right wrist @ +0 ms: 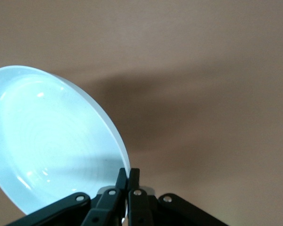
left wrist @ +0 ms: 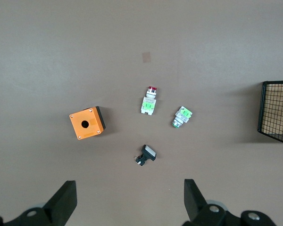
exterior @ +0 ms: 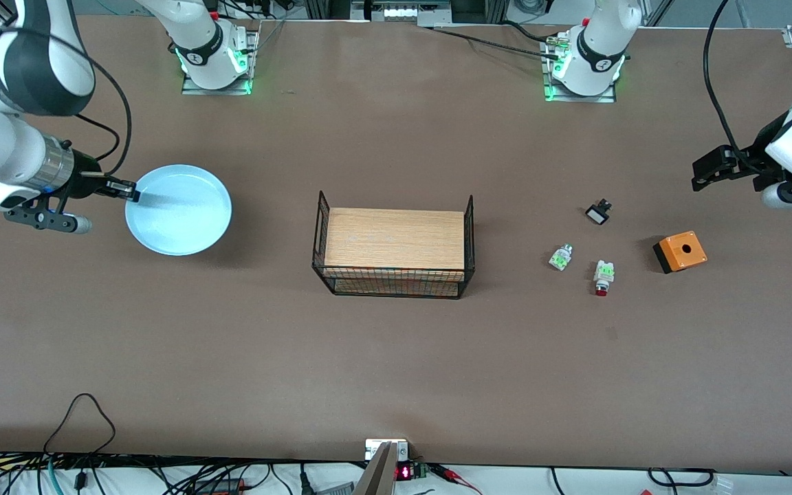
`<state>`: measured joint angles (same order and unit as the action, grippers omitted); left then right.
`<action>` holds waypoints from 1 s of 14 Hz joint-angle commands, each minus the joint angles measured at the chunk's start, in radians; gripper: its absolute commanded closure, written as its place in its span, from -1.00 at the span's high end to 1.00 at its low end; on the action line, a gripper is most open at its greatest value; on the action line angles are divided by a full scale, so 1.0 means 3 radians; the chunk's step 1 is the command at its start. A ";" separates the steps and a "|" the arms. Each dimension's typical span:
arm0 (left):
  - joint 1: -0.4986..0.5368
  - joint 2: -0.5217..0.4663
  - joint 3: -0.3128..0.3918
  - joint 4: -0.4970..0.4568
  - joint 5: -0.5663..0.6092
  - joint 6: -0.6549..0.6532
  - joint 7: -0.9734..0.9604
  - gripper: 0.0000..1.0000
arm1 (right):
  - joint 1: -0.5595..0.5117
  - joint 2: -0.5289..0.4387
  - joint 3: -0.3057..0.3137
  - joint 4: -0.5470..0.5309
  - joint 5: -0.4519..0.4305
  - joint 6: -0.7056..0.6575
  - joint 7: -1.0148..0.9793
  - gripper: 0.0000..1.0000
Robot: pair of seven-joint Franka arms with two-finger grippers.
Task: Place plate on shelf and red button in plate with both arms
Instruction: 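Lift the plate with the right gripper and carry it over the basket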
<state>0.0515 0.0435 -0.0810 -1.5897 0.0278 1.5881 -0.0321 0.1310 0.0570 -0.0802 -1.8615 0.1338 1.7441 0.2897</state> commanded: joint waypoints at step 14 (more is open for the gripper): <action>0.0018 0.0059 -0.0006 0.0150 -0.0006 -0.0094 0.0015 1.00 | 0.1470 0.0255 -0.0004 0.0550 0.0700 0.0255 0.3451 -1.00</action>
<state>0.0518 0.0442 -0.0801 -1.5862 0.0278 1.5881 -0.0321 0.5209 0.1031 -0.0696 -1.7171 0.3285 1.7771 1.2445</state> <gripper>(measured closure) 0.000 0.969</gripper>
